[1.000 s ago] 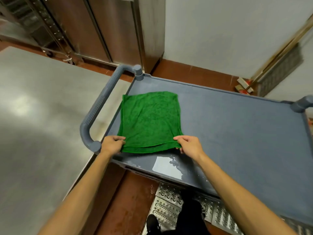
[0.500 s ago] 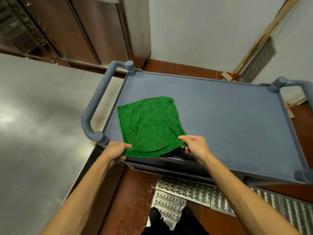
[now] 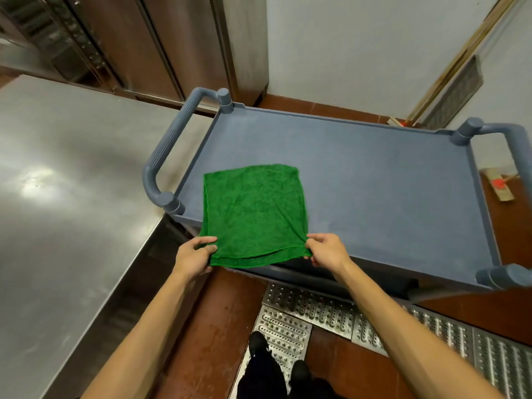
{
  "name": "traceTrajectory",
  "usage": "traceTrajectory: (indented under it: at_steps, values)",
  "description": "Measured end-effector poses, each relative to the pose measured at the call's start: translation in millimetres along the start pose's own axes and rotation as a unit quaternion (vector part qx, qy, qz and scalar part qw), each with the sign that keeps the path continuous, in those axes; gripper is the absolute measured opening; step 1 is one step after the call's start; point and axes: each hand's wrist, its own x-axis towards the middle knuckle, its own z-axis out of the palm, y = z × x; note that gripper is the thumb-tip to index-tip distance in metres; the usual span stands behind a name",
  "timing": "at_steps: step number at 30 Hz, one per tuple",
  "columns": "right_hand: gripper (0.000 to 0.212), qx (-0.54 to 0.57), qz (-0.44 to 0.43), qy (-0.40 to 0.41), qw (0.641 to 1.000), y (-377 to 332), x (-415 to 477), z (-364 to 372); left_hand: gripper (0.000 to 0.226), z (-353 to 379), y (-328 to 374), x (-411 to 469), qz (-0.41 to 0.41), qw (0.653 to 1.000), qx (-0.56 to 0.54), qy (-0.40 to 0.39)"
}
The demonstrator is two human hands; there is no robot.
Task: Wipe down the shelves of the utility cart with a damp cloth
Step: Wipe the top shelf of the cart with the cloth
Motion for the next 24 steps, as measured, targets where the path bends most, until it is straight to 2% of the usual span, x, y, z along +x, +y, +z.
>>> traceTrajectory:
  at_steps: [10, 24]
  values:
    - [0.032, -0.104, -0.059, 0.000, 0.993, 40, -28, -5, 0.024, 7, -45, -45, 0.048, 0.998, 0.046, 0.014]
    - [0.036, -0.156, -0.090, 0.008, 0.984, 78, -68, -14, 0.025, 15, -105, -70, 0.050, 0.994, 0.100, 0.010]
